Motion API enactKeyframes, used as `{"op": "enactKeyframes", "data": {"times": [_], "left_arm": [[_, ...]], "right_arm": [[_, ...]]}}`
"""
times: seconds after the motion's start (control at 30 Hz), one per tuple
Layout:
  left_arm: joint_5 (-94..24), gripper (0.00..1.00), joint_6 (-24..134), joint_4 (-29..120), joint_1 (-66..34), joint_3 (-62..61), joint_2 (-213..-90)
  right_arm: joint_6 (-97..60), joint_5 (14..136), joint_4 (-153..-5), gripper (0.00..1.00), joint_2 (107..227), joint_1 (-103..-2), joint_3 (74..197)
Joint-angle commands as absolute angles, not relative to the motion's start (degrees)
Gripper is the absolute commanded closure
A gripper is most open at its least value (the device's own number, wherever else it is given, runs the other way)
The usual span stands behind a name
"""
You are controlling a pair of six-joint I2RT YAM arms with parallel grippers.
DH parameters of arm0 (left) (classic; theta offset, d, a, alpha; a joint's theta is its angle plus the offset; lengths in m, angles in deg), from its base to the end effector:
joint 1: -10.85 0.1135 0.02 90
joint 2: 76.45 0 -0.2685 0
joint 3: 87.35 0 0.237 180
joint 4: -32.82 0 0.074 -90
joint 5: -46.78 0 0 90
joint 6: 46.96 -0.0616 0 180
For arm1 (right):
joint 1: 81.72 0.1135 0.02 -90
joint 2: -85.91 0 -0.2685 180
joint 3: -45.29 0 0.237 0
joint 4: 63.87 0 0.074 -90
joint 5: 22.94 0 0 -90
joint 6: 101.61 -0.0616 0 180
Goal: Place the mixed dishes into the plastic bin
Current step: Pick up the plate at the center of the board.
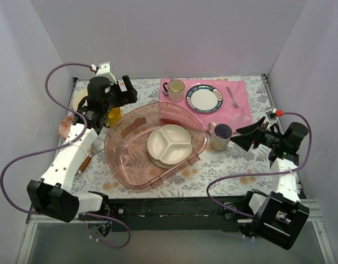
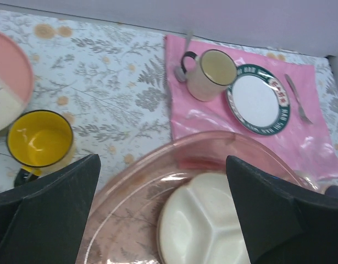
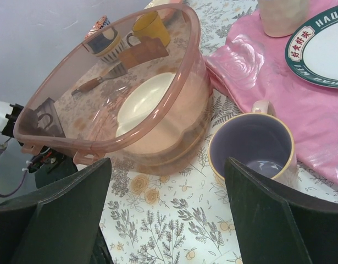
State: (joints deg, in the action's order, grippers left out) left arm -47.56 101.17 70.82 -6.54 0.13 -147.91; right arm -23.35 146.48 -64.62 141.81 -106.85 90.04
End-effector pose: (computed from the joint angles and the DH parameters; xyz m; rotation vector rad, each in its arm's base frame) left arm 0.2762 -0.0816 0.3828 -0.7582 1.8924 -0.7810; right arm 0.1936 -0.0239 0.2724 -0.4588 1.6504 1.0374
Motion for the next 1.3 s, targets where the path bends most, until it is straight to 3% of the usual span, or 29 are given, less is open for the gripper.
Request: {"op": "enactKeyframes", "data": {"times": [0.0,0.33,0.8,1.27], "left_arm": [[-49.1,0.02,97.4,71.1,-0.9,5.0,-152.4],[-43.5,0.02,99.4,69.9,8.2,15.3,-169.8],[-58.8,0.07,96.6,79.5,8.7,36.7,-195.1],[-63.7,0.37,94.1,80.3,8.7,43.2,-207.8]], "right_arm": [[-21.9,148.1,-63.5,0.10,143.0,-107.3,90.7],[-15.3,148.0,-71.5,0.10,145.8,-107.2,93.9],[-11.8,147.2,-76.2,0.10,149.5,-107.3,95.5],[-10.0,146.2,-77.2,0.10,150.2,-107.2,95.3]]}}
